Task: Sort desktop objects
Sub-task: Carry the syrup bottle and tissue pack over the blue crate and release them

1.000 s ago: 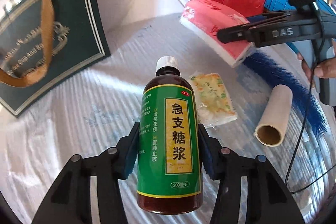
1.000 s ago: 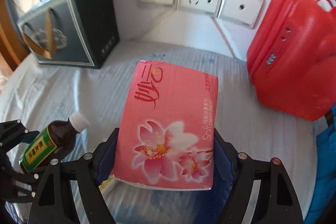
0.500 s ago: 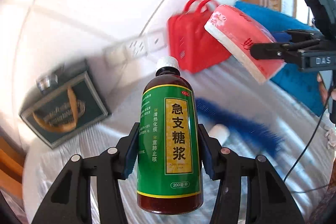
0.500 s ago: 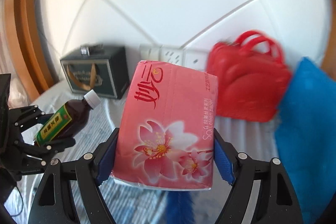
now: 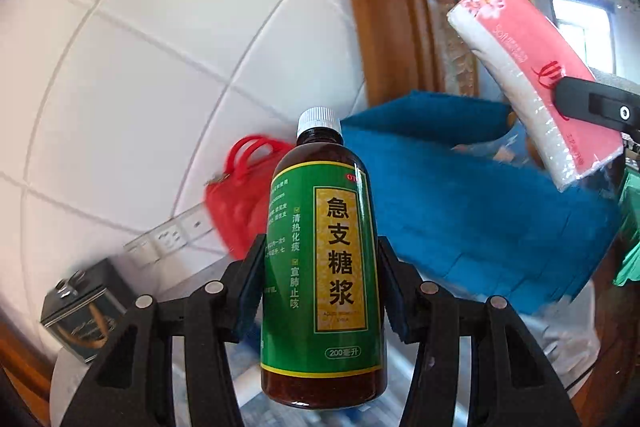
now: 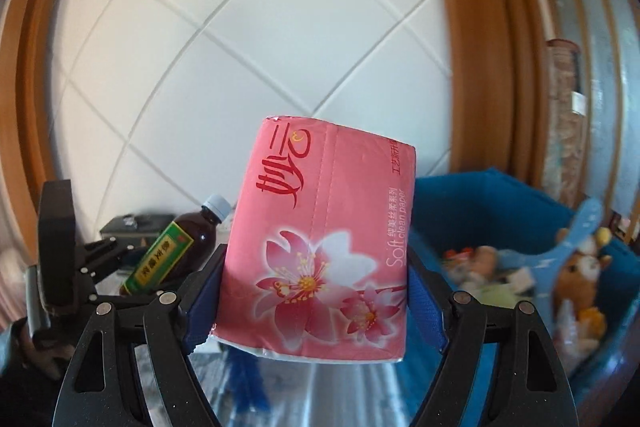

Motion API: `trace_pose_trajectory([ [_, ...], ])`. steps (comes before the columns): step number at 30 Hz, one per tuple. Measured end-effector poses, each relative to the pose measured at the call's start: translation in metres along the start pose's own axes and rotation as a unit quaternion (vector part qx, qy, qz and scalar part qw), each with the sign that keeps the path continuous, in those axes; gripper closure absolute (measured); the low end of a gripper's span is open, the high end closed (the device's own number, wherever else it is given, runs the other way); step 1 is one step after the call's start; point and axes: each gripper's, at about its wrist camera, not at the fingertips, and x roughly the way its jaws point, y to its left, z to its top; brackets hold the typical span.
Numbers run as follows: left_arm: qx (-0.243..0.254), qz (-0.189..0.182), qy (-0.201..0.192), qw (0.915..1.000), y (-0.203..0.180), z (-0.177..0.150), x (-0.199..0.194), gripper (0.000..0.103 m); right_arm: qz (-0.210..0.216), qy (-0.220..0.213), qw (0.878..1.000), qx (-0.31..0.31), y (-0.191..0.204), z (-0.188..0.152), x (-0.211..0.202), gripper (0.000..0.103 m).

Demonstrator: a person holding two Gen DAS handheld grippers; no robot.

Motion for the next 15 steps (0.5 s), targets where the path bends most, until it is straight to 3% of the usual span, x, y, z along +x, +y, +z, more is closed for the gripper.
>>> trace_pose_trajectory([
  [8,0.003,-0.016,-0.017,0.9997,-0.124,0.078,0.047,0.052,-0.027,-0.025,0.999,0.013,-0.144,0.028,-0.046,0.022],
  [15,-0.022,-0.006,-0.005,0.9997,-0.189,0.138,0.106,0.052,-0.025,-0.002,0.999,0.021,-0.262,0.065,-0.022,0.022],
])
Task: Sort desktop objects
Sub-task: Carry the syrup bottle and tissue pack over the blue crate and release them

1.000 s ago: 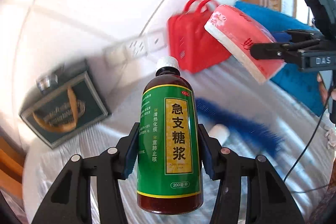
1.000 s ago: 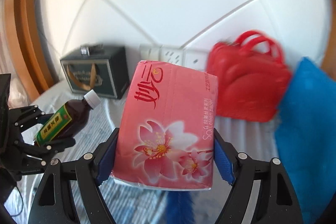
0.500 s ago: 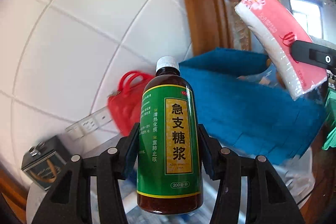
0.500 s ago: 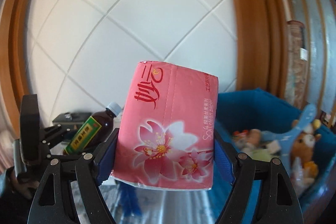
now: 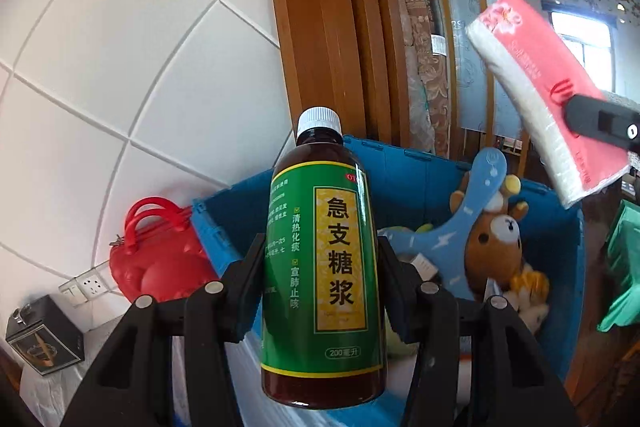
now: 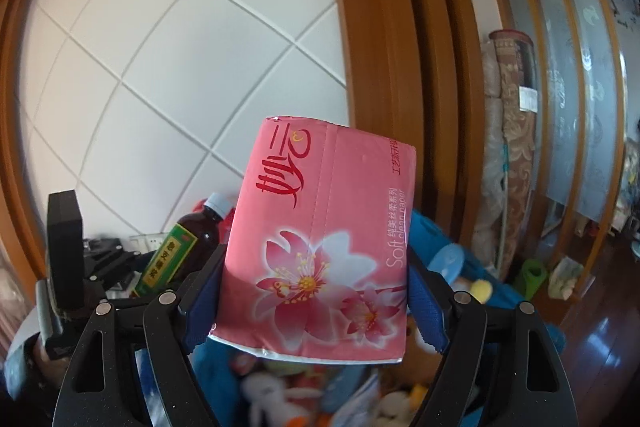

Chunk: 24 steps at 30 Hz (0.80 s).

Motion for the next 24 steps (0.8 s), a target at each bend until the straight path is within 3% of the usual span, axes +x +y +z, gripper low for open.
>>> trace_pose_trajectory([
  [5,0.003,0.023,0.012,0.9997,-0.02,0.026,0.028,0.052,0.016,0.021,0.999,0.021,-0.046,0.012,0.035,0.021],
  [7,0.003,0.029,0.016,0.9995,-0.028,0.04,0.035,0.047,0.019,0.032,0.999,0.031,-0.054,0.017,0.049,0.017],
  [9,-0.002,0.047,0.005,0.9989,-0.03,0.052,0.037,0.028,0.017,0.029,0.998,0.048,-0.062,0.024,0.059,0.001],
  [11,-0.01,0.068,-0.006,0.9976,-0.029,0.062,0.036,0.014,0.005,0.033,0.998,0.047,-0.066,0.028,0.069,0.0],
  [15,-0.022,0.083,-0.025,0.996,-0.025,0.07,0.027,0.013,0.021,0.021,0.998,0.055,-0.068,0.03,0.062,0.0],
  [24,-0.024,0.106,-0.023,0.9938,-0.034,0.038,0.009,0.013,0.053,-0.009,0.997,0.048,-0.064,0.009,0.015,0.0],
])
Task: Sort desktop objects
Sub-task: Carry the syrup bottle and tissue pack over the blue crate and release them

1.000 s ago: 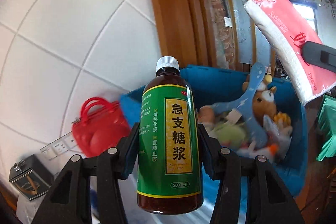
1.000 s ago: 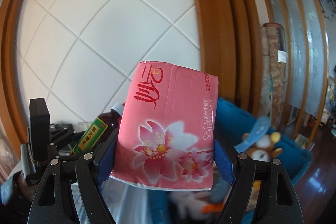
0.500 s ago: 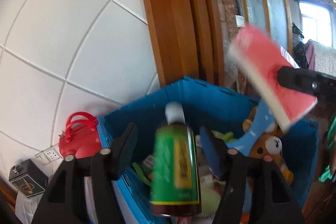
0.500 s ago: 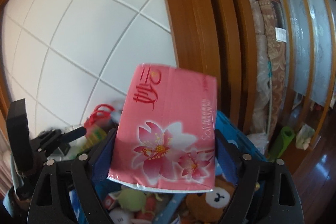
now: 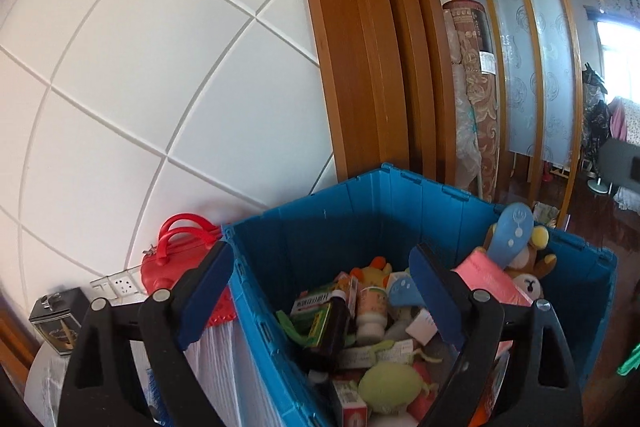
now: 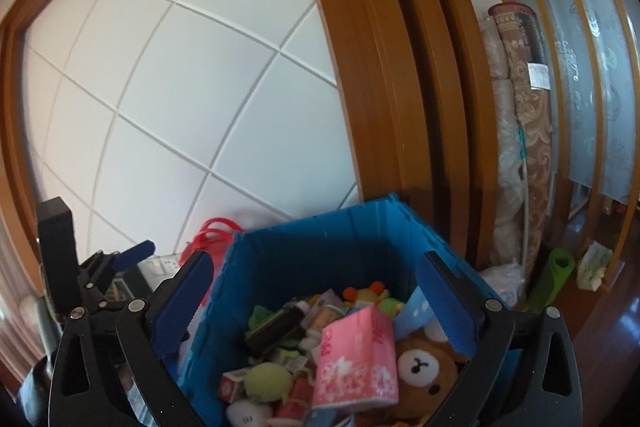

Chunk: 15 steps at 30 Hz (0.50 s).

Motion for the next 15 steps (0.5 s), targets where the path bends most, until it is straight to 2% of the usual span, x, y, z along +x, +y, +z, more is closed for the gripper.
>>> trace_pose_trajectory([
  [7,-0.01,0.033,-0.004,0.9994,0.01,-0.025,-0.028,0.013,0.03,0.005,0.999,-0.012,0.018,-0.028,-0.026,0.0],
  [15,-0.037,0.057,-0.002,0.9977,0.048,-0.055,-0.059,0.013,0.061,0.012,0.998,-0.032,0.06,-0.053,-0.034,0.0],
])
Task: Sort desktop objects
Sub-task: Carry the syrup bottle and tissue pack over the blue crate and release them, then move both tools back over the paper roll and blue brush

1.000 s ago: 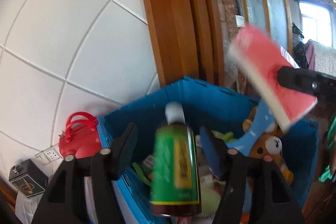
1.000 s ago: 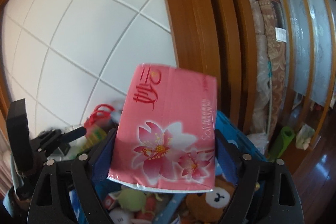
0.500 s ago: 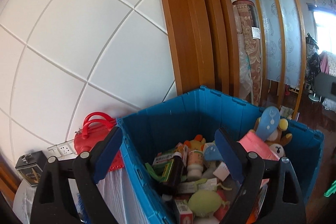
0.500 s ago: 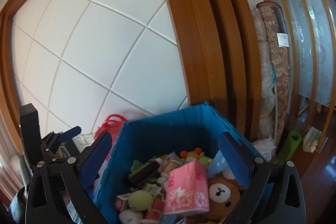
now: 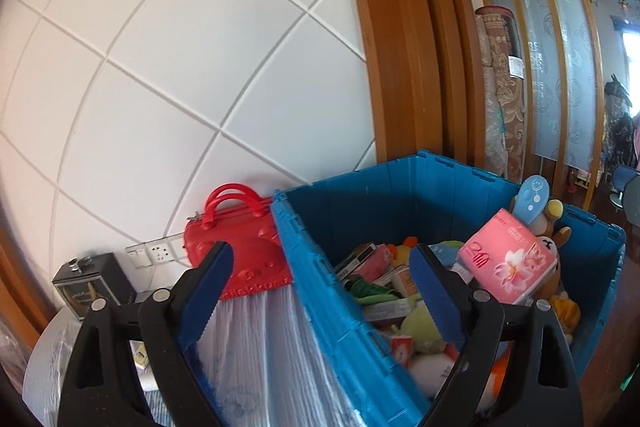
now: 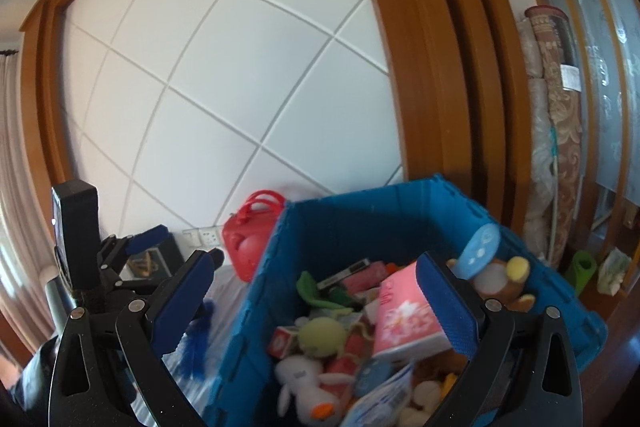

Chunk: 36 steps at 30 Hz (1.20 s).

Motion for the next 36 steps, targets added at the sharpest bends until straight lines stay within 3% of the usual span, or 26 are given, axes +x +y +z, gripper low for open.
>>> trace_pose_trajectory([
  [6,-0.023,0.023,0.006,0.9995,0.057,-0.037,-0.019,0.013,0.031,0.004,0.999,-0.011,0.05,-0.007,0.009,0.0],
  [11,-0.034,0.036,0.019,0.9986,0.132,-0.077,-0.035,0.013,0.043,0.016,0.999,-0.017,0.111,-0.019,0.032,0.0],
  [19,-0.004,0.073,0.069,0.995,0.27,-0.155,-0.052,0.013,0.059,0.072,0.995,-0.021,0.216,-0.06,0.093,0.0],
  [25,0.016,0.081,0.1,0.9916,0.34,-0.198,-0.049,0.013,0.062,0.134,0.989,-0.015,0.276,-0.108,0.153,0.0],
  [29,0.0,0.068,0.115,0.991,0.369,-0.219,-0.036,0.013,0.051,0.187,0.98,-0.042,0.297,-0.145,0.202,0.0],
  [32,-0.016,0.068,0.128,0.9893,0.387,-0.233,-0.022,0.013,0.04,0.242,0.966,-0.082,0.31,-0.18,0.249,0.0],
  [34,-0.012,0.055,0.134,0.9893,0.393,-0.24,-0.008,0.013,0.036,0.263,0.958,-0.103,0.314,-0.206,0.28,0.004],
  [36,0.006,0.05,0.143,0.9885,0.394,-0.247,0.012,0.013,0.04,0.29,0.95,-0.111,0.315,-0.233,0.317,0.014],
])
